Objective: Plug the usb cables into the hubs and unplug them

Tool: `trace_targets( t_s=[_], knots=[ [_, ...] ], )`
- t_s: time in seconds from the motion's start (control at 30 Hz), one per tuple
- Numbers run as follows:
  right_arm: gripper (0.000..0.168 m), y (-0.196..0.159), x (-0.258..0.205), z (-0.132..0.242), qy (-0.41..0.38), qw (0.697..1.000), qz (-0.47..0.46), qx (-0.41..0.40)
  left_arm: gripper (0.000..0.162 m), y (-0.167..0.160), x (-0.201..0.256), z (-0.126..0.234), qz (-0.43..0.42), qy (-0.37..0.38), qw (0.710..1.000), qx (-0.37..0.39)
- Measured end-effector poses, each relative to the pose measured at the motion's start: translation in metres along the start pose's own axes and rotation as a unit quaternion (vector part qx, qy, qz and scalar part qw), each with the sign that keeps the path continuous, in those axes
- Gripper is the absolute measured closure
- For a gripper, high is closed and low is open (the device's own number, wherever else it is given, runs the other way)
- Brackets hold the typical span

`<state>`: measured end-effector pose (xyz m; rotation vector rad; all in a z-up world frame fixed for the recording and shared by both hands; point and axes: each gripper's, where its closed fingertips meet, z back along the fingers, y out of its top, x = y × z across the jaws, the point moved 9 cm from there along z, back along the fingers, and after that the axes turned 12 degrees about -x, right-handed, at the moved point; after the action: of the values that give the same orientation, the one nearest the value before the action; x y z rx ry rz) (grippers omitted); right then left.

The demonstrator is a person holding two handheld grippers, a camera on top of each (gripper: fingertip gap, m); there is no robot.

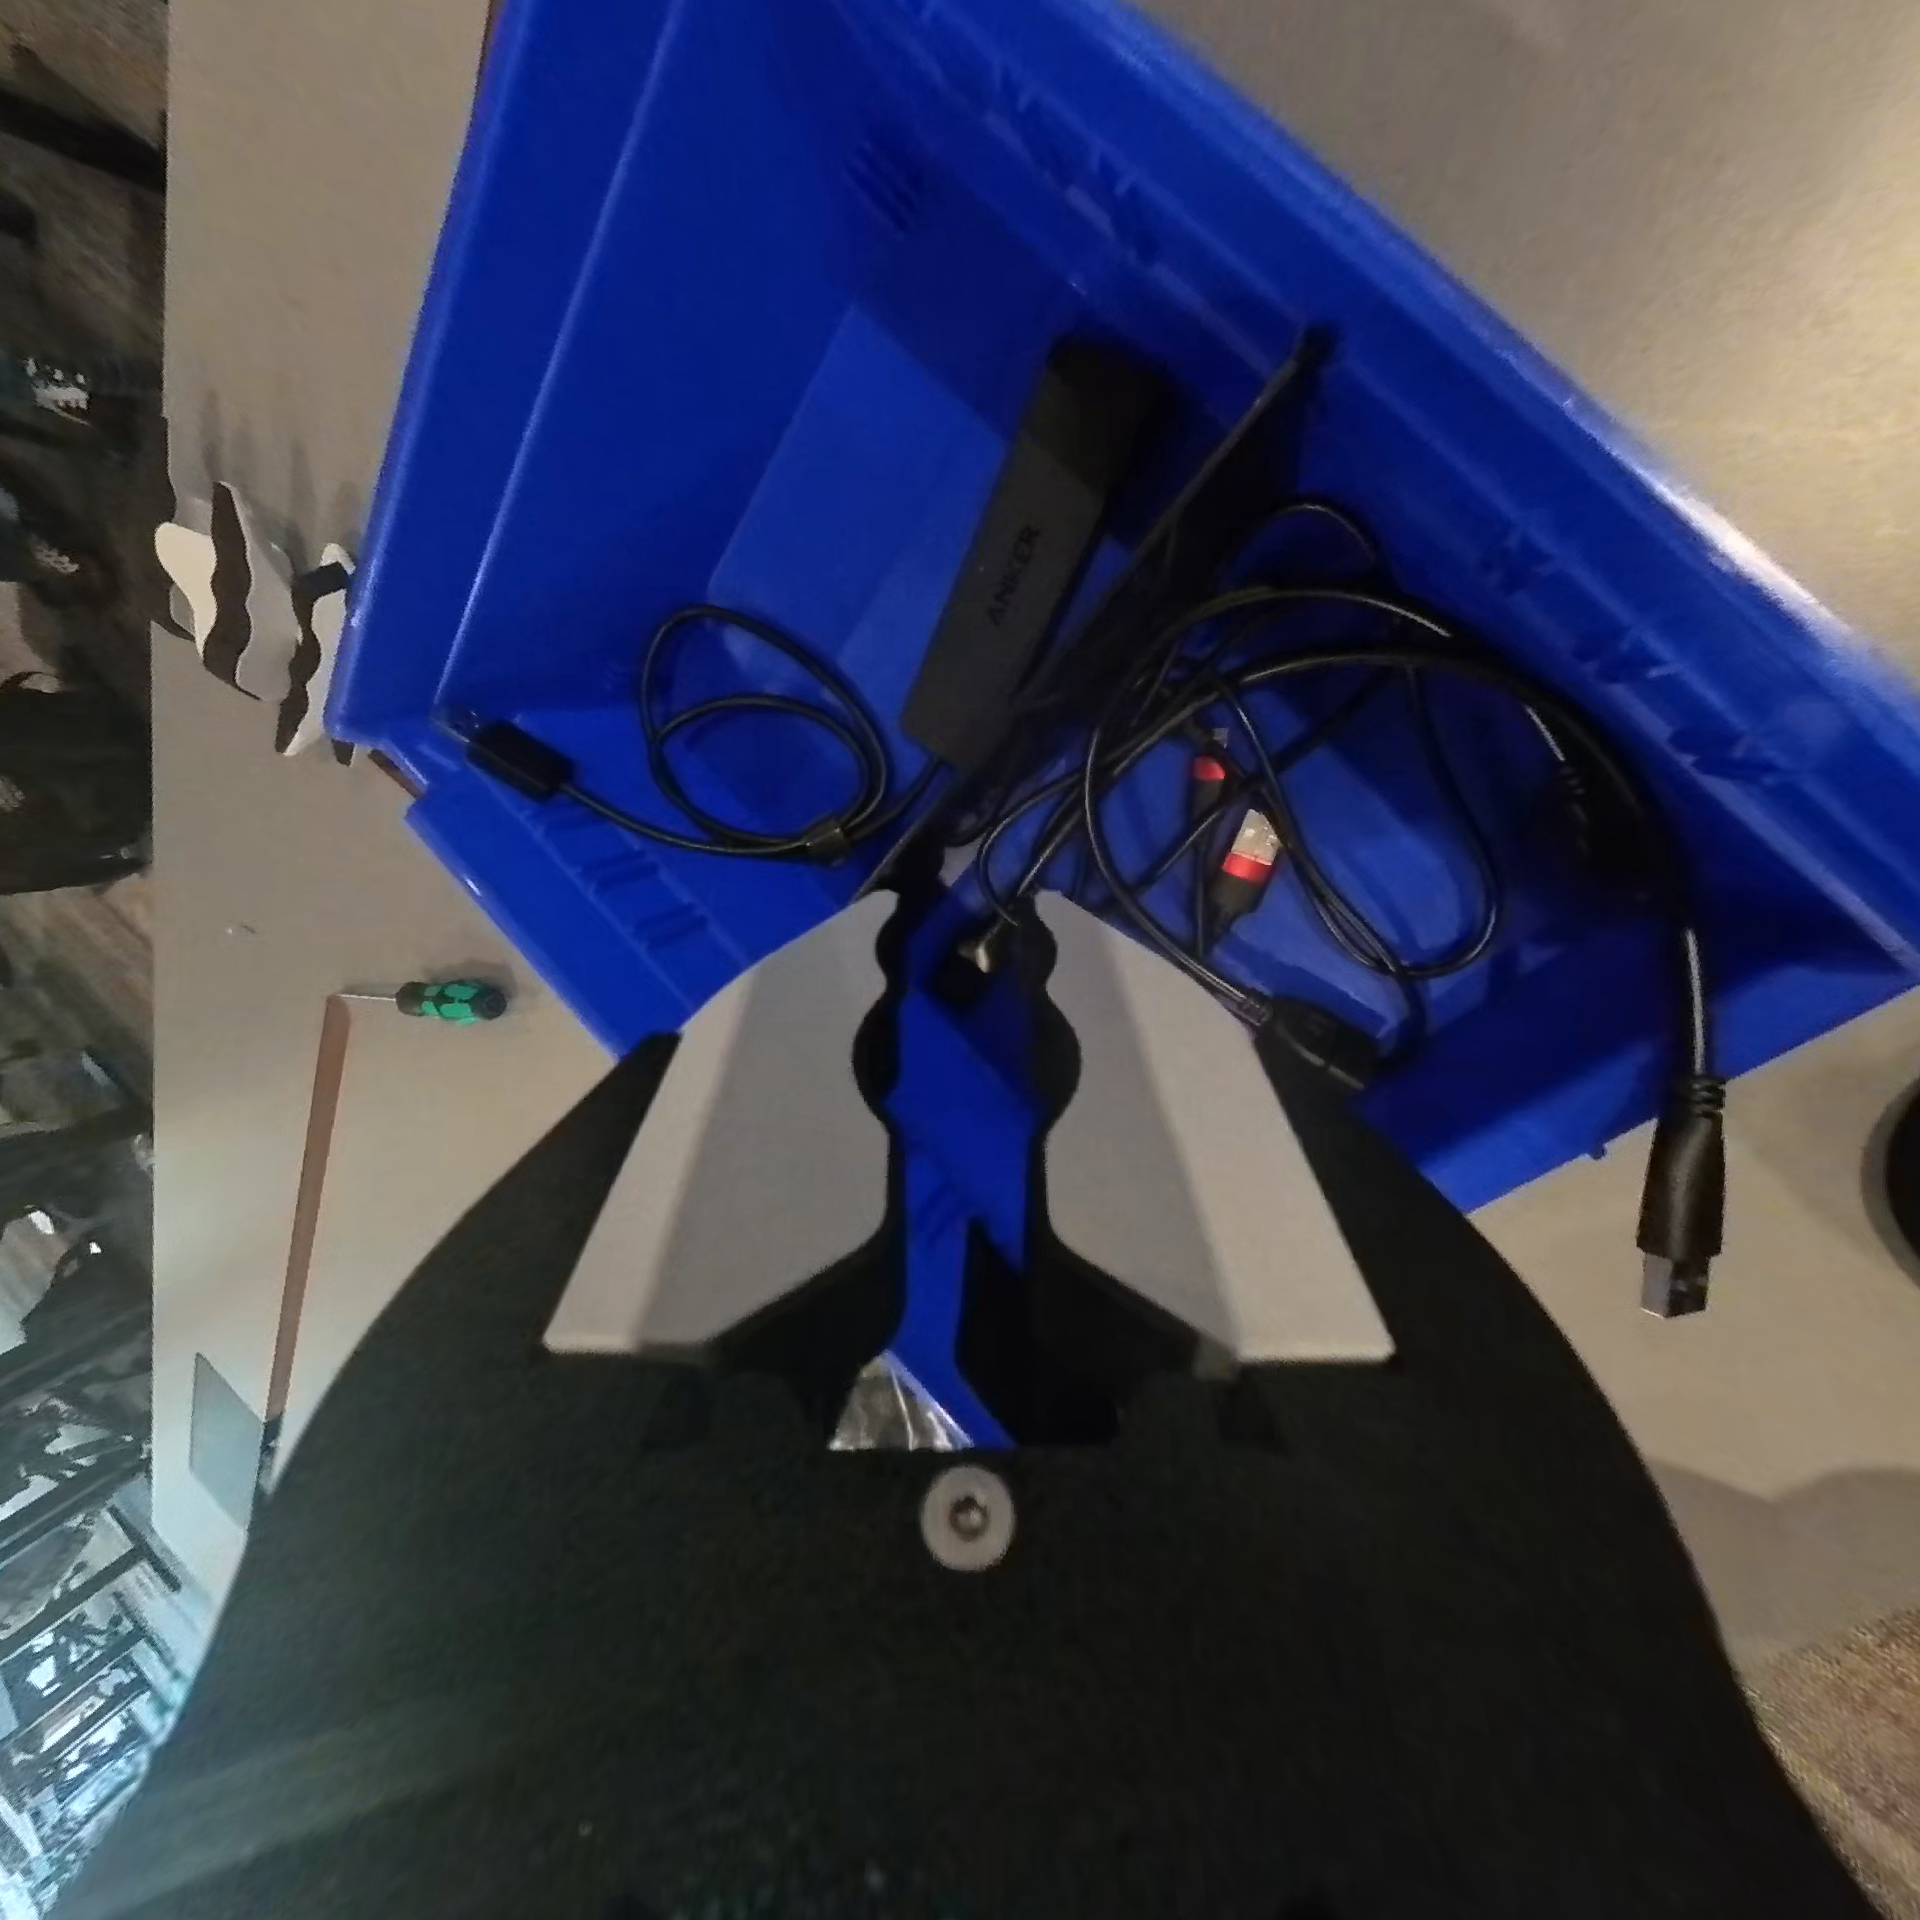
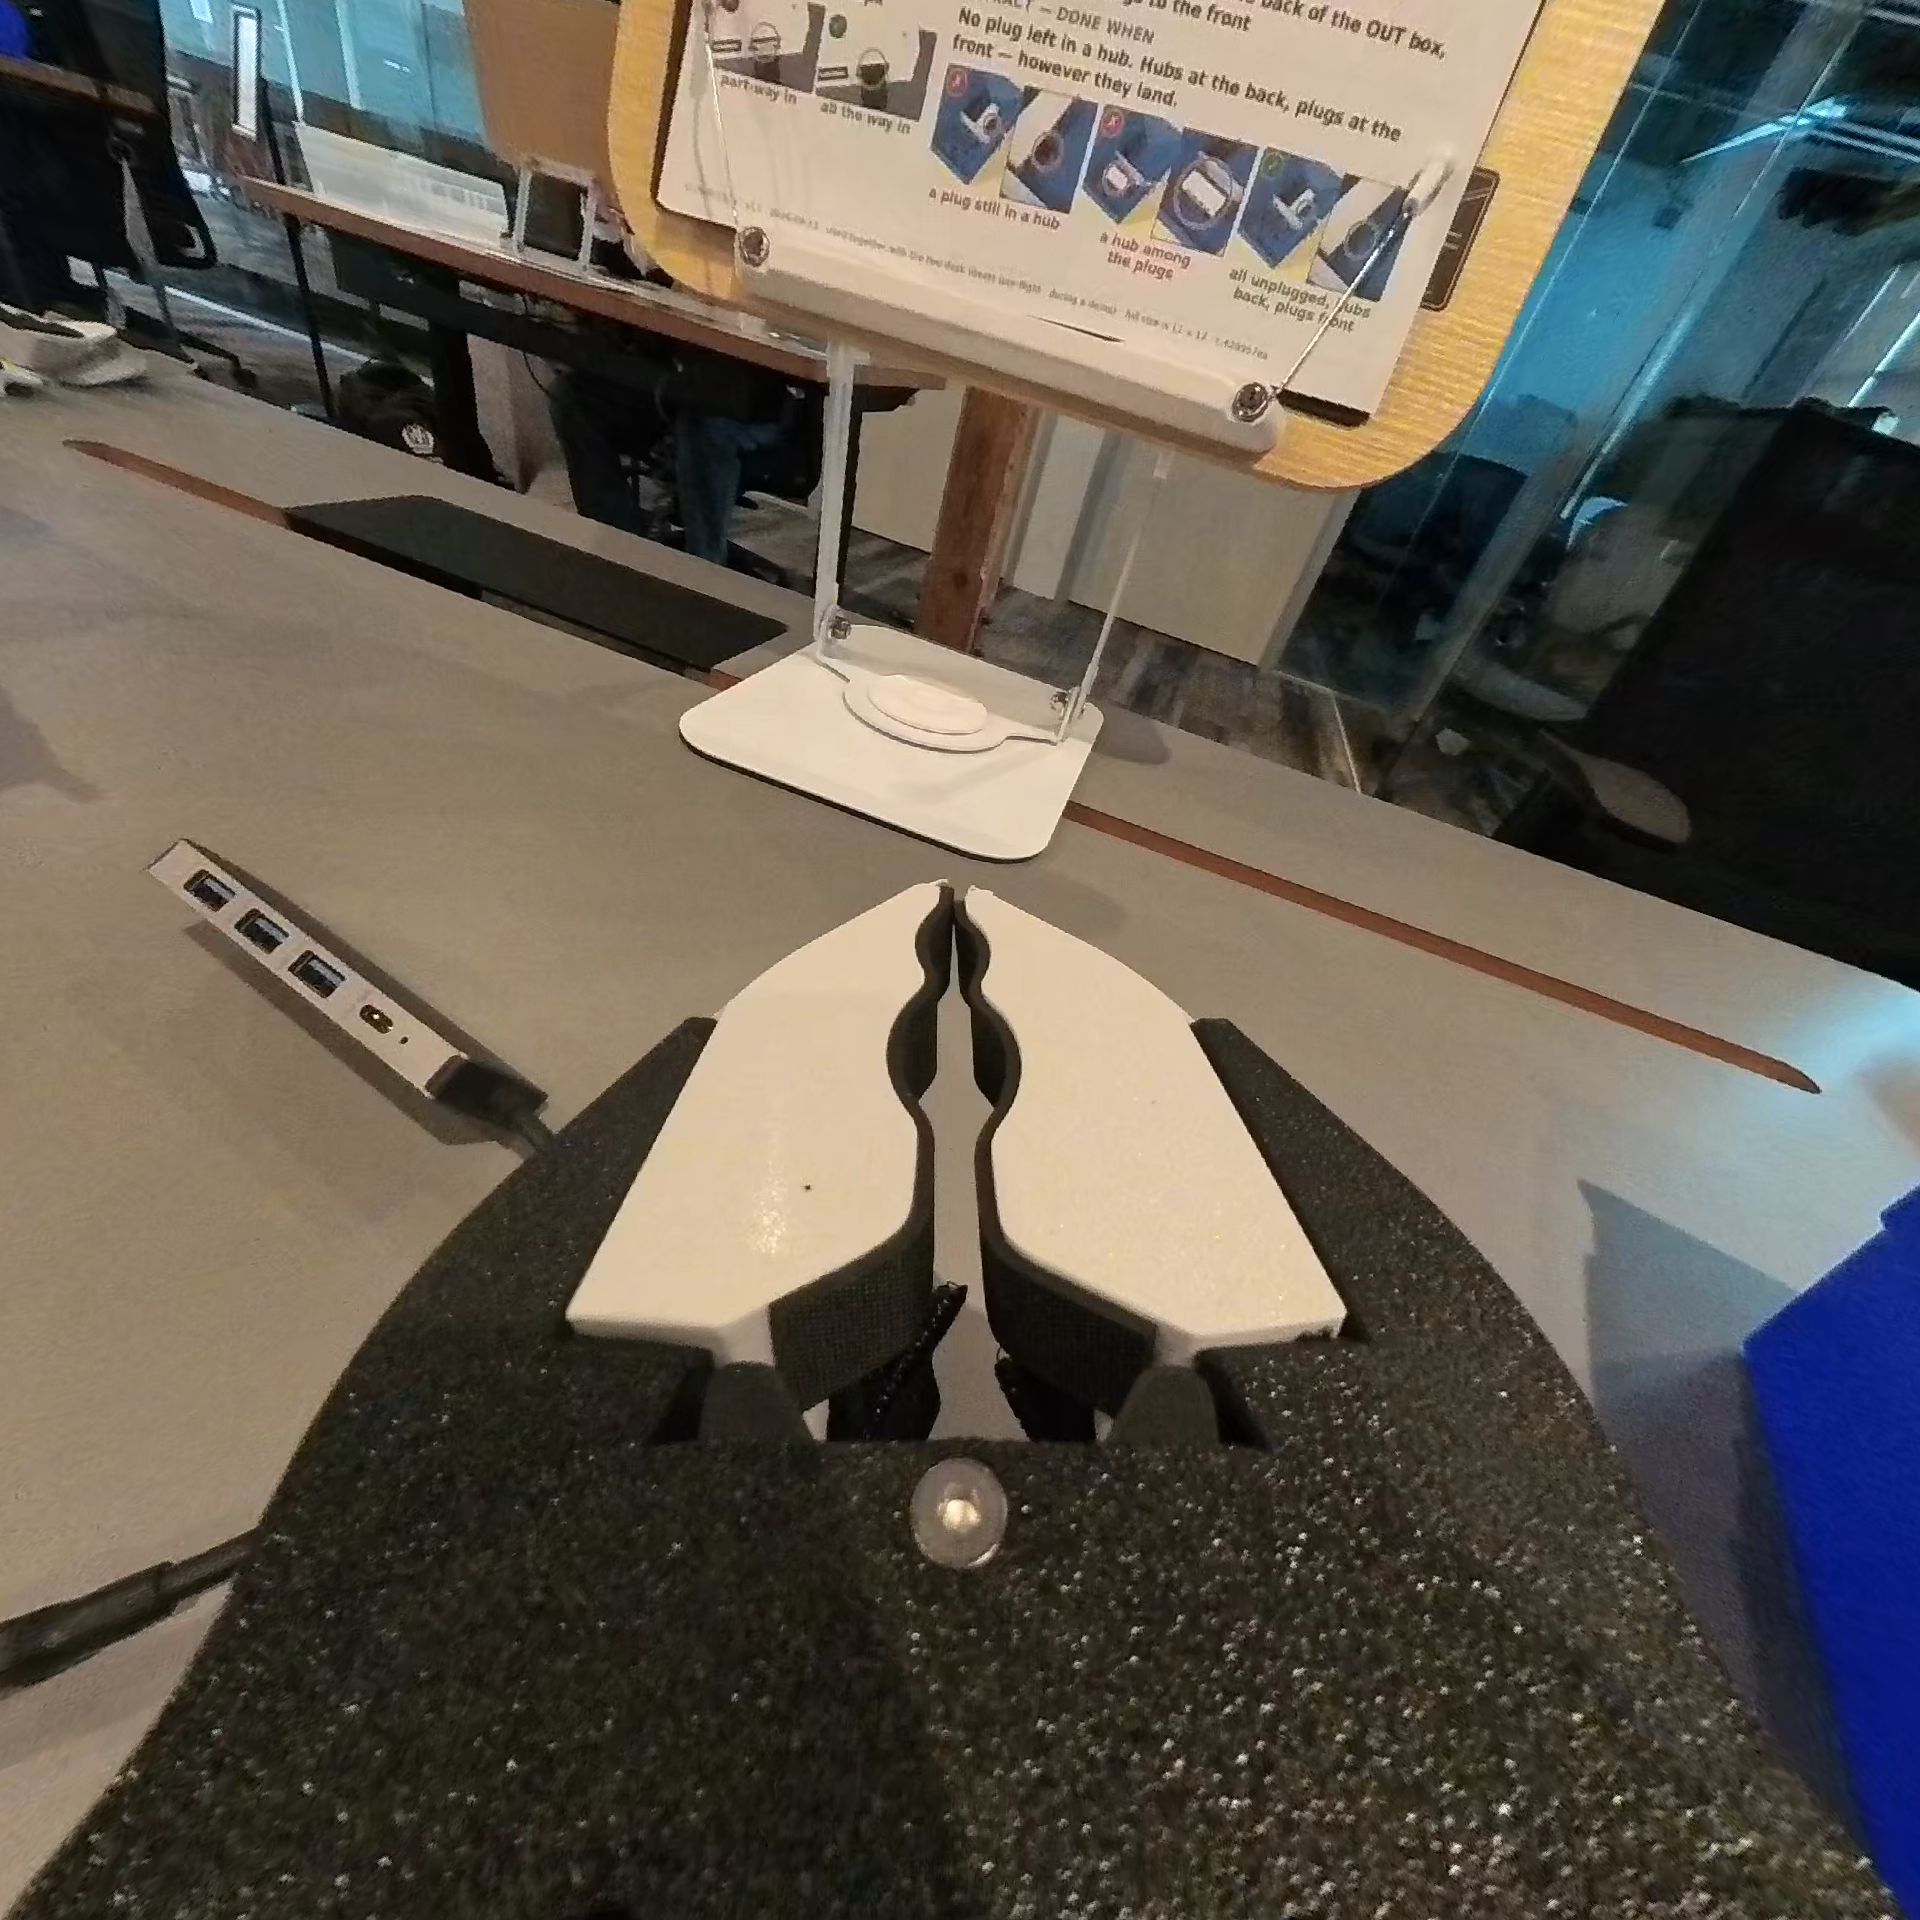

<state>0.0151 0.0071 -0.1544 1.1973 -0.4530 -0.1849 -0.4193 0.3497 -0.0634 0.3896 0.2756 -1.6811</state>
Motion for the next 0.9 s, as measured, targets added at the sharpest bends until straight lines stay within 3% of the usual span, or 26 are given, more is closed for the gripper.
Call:
trace_targets(
  t_s=[0.2, 0.63, 0.9],
  knots=[
    [0.168, -0.001, -0.001, 0.001, 0.000, 1.000, 0.002, 0.000, 0.144, -0.008, 0.006, -0.013, 0.017, -0.048, 0.999, -0.014],
    [0.168, -0.001, -0.002, 0.001, -0.002, 1.000, 0.010, -0.002, 0.142, -0.004, 0.025, -0.070, 0.010, -0.078, 0.995, -0.063],
    [0.168, 0.000, -0.003, 0.000, -0.002, 1.000, 0.011, -0.002, 0.154, 0.005, 0.025, -0.091, 0.003, -0.083, 0.994, -0.074]
  ],
)
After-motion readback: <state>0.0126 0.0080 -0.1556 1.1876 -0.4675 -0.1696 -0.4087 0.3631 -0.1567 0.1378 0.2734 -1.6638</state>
